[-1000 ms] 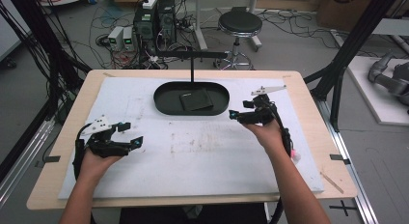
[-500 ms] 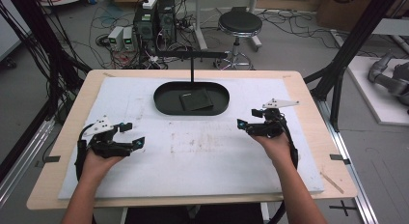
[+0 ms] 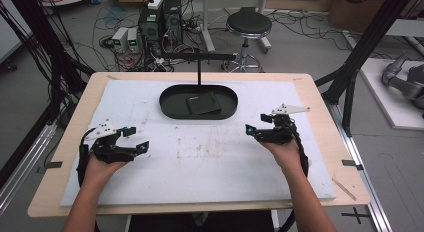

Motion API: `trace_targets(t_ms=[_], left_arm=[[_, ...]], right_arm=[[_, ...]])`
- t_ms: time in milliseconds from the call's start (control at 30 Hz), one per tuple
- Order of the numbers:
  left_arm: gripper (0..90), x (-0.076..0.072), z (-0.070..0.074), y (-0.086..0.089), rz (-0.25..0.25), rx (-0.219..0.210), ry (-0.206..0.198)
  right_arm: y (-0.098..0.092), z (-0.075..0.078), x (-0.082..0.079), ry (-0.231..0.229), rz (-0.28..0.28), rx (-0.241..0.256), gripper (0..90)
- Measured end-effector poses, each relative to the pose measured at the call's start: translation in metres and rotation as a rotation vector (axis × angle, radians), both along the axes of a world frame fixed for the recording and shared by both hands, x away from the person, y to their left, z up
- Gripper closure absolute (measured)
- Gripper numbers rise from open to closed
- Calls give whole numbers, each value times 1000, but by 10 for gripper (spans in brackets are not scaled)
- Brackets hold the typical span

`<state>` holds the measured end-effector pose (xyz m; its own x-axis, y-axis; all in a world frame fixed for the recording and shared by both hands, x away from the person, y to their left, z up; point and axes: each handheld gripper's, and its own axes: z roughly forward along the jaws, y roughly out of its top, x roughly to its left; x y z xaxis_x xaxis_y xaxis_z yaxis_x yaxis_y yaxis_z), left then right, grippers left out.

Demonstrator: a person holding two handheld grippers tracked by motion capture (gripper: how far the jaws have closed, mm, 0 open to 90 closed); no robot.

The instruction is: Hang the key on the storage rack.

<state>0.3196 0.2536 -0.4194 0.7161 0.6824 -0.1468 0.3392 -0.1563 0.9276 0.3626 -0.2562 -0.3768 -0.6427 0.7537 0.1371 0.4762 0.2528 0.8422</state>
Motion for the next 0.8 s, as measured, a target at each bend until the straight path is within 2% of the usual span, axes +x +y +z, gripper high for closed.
trace_targets(t_ms=[133, 467, 800], left_arm=[[166, 0, 1, 0, 1, 0, 1], [166, -1, 1, 3, 5, 6, 2], [166, 0, -1, 0, 1, 10, 7]], right_arm=[[-4, 4, -5, -14, -11, 4, 193], [-30, 11, -22, -56, -90, -45, 193], [-59, 8, -32, -51, -164, -70, 193]])
